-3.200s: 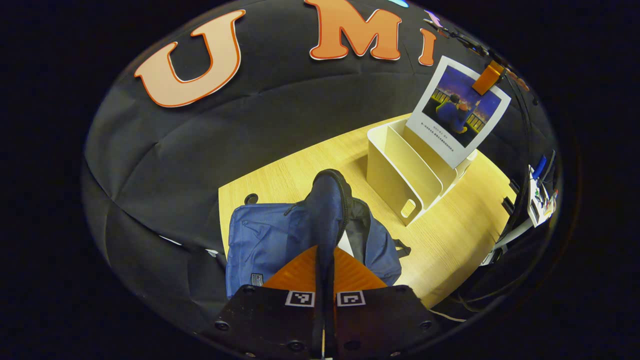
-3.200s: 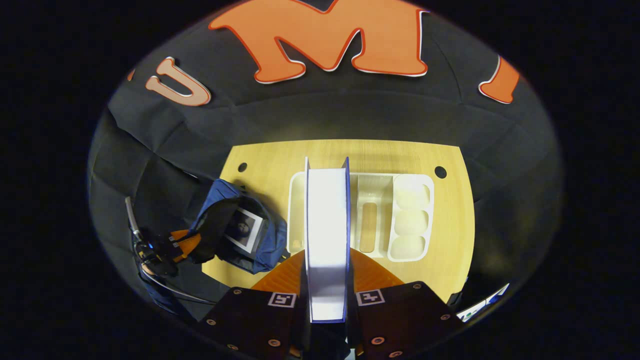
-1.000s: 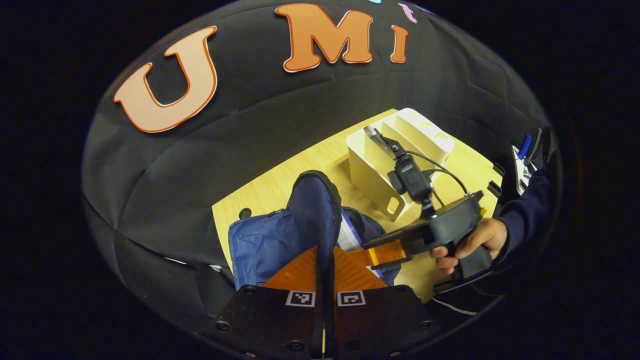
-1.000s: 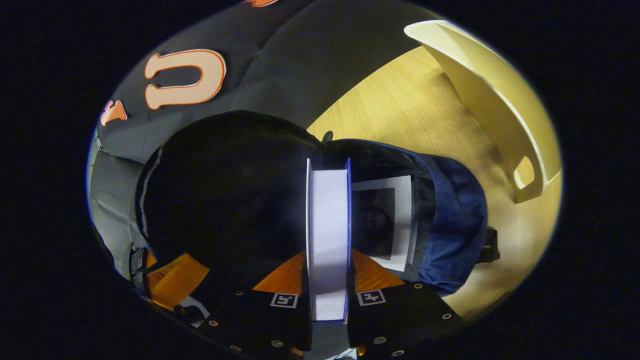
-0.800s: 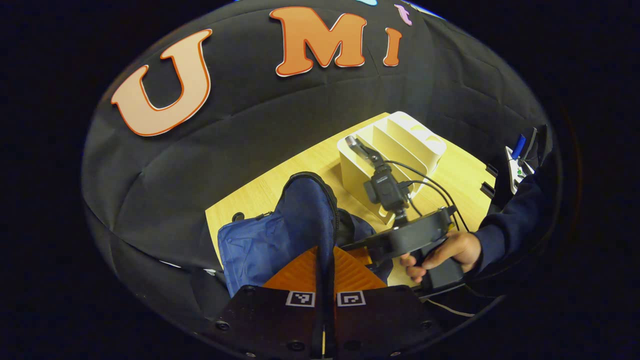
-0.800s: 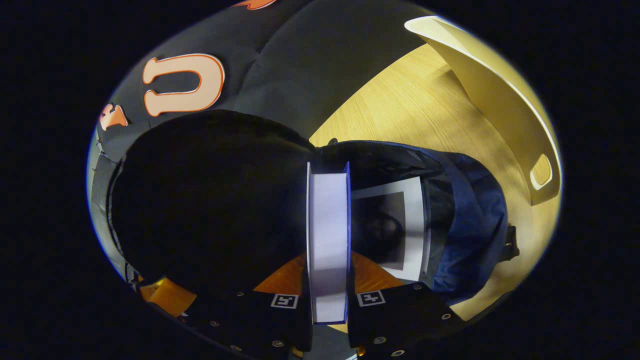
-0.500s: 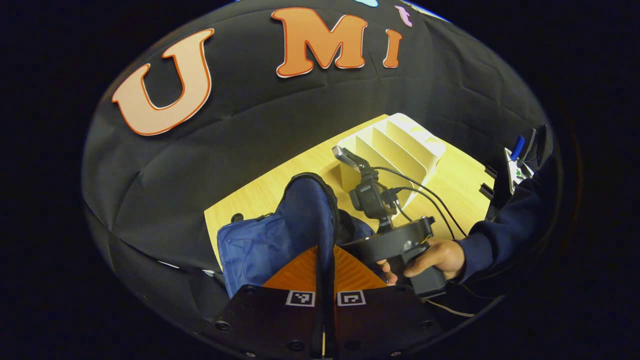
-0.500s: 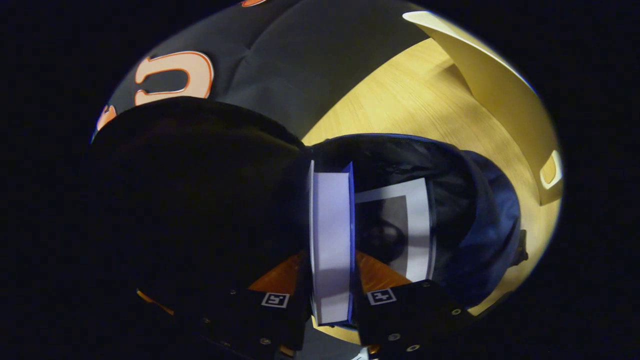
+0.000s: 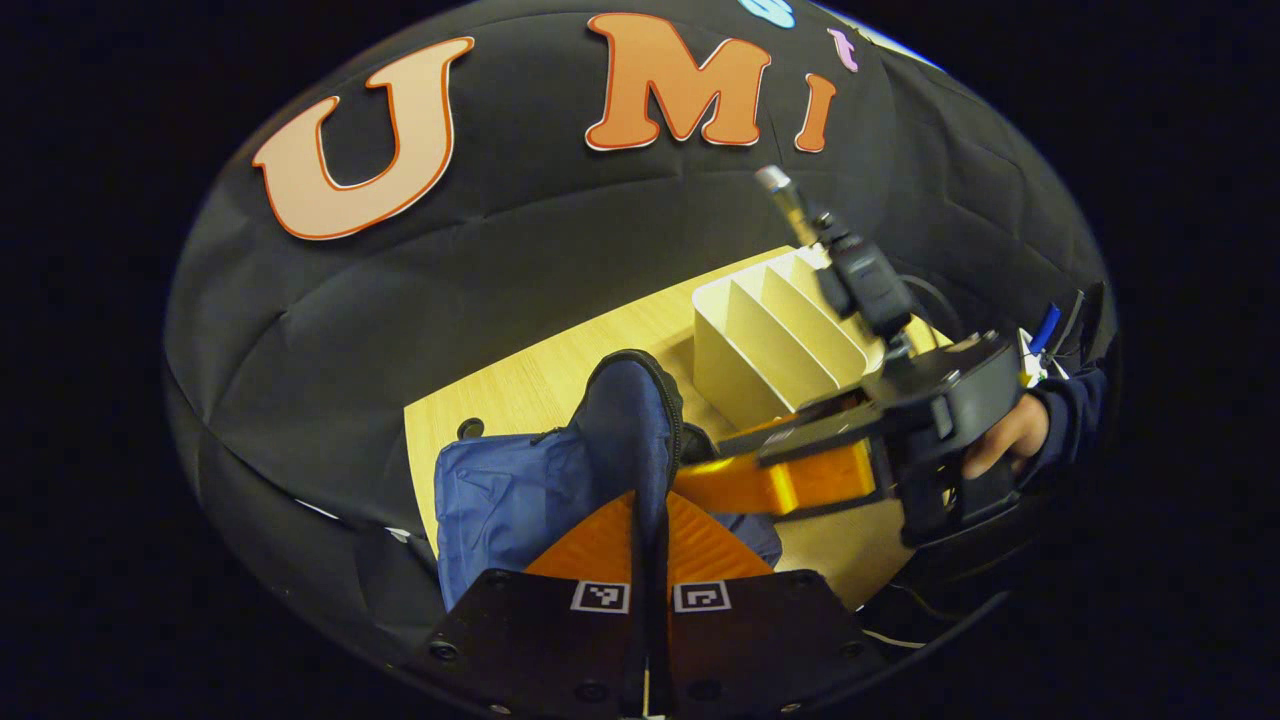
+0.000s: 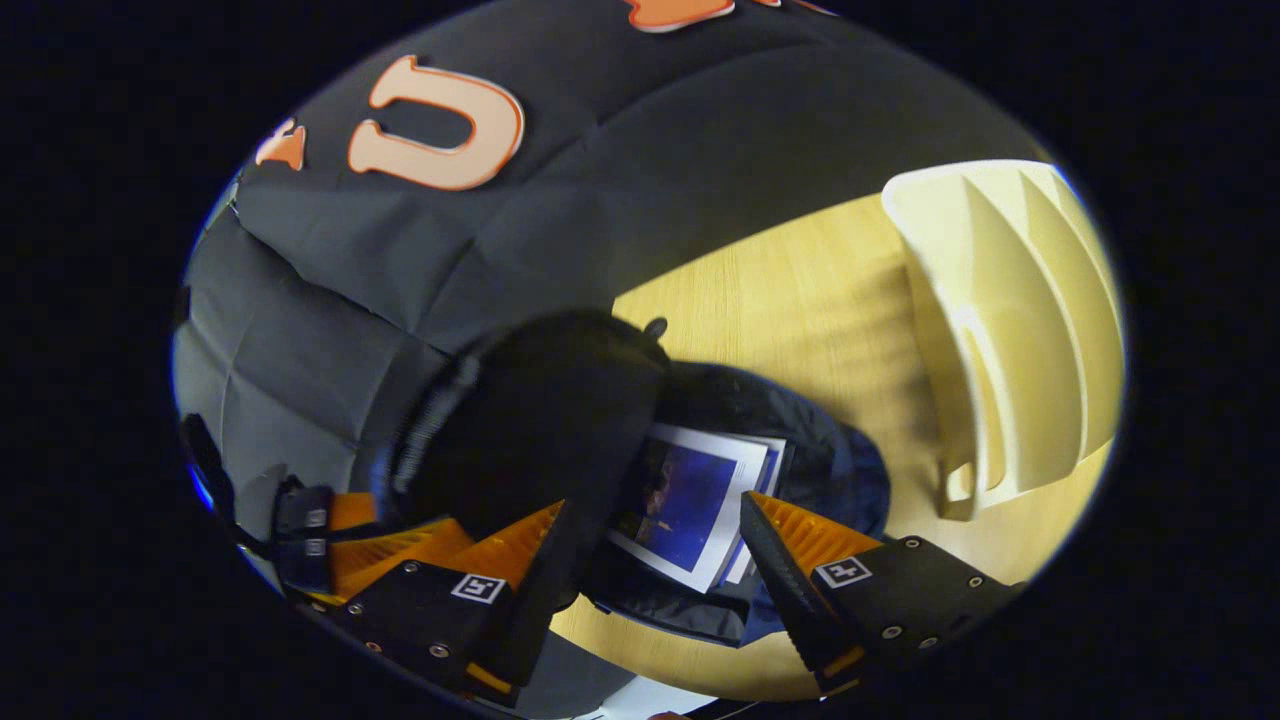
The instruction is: Open the schoolbag, grab two books from the bookshelf and put them into the schoolbag.
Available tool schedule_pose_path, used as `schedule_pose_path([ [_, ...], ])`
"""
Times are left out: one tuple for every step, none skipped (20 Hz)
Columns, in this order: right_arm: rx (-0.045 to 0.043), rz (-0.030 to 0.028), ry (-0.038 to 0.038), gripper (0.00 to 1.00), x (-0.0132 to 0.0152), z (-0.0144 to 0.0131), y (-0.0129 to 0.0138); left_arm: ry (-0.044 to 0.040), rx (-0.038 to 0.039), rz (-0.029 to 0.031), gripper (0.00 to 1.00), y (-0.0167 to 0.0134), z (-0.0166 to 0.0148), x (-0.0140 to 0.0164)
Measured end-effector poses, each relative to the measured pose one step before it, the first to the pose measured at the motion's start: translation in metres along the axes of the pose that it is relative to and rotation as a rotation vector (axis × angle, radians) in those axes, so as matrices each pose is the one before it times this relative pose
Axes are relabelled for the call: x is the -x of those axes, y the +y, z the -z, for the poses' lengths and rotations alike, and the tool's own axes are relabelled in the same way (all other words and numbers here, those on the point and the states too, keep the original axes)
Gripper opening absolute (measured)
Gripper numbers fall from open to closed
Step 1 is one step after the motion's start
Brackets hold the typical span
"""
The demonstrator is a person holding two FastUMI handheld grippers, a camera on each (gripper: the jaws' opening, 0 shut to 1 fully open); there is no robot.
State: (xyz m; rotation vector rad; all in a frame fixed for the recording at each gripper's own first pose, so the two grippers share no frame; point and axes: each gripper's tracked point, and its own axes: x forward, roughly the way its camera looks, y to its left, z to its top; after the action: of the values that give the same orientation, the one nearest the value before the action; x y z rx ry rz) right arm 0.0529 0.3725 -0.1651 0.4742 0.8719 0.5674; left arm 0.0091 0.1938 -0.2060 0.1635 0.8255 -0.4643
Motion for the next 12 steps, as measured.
schedule_pose_path([
  [0.02161, 0.02189, -0.03971, 0.96, 0.01554, -0.01506, -0.00793, 0.00298, -0.00358, -0.00433, 0.02, -0.00186, -0.00067, -0.00130],
  [0.01475, 0.01846, -0.04572, 0.96, 0.01653, -0.01558, -0.00541, 0.00231, -0.00325, -0.00868, 0.02, -0.00139, 0.00040, -0.00069],
  [-0.00514, 0.02322, -0.04533, 0.96, 0.01926, -0.01598, -0.00593, 0.00837, 0.00204, -0.01837, 0.02, -0.00033, 0.00129, -0.00169],
  [-0.00710, 0.00030, -0.04494, 0.97, 0.01848, -0.01666, -0.00335, -0.00180, -0.00181, -0.01278, 0.02, -0.00100, -0.00040, -0.00150],
  [-0.00139, 0.01779, -0.04893, 0.96, 0.01758, -0.01781, -0.00906, -0.00679, -0.00380, -0.00556, 0.04, -0.00306, -0.00186, -0.00054],
  [0.00626, 0.01737, -0.03169, 0.96, 0.01491, -0.01608, -0.00978, -0.00158, -0.00093, -0.00216, 0.05, -0.00271, -0.00081, 0.00021],
  [0.00069, 0.02630, -0.03637, 0.96, 0.01444, -0.01476, -0.01008, -0.00411, 0.00321, 0.00209, 0.07, -0.00353, -0.00031, -0.00189],
  [0.00310, 0.01705, -0.03511, 0.96, 0.01120, -0.01609, -0.00940, -0.01302, 0.00135, 0.00480, 0.08, -0.00442, -0.00281, 0.00012],
  [0.00416, 0.02879, -0.03973, 0.96, 0.01322, -0.01488, -0.01076, -0.01042, 0.00292, 0.00006, 0.11, -0.00330, -0.00394, -0.00023],
  [-0.00300, 0.02447, -0.04207, 0.96, 0.01217, -0.01770, -0.01112, -0.01554, 0.01049, -0.00655, 0.14, -0.00386, -0.00398, 0.00077],
  [-0.00577, 0.01925, -0.04558, 0.96, 0.00744, -0.00927, -0.01083, -0.01066, 0.00814, 0.00604, 0.16, -0.00739, -0.00307, 0.00013],
  [0.01221, 0.00481, -0.03710, 0.97, 0.00812, -0.01144, -0.00481, -0.02020, 0.00208, 0.00778, 0.16, -0.00854, -0.00464, -0.00022],
])
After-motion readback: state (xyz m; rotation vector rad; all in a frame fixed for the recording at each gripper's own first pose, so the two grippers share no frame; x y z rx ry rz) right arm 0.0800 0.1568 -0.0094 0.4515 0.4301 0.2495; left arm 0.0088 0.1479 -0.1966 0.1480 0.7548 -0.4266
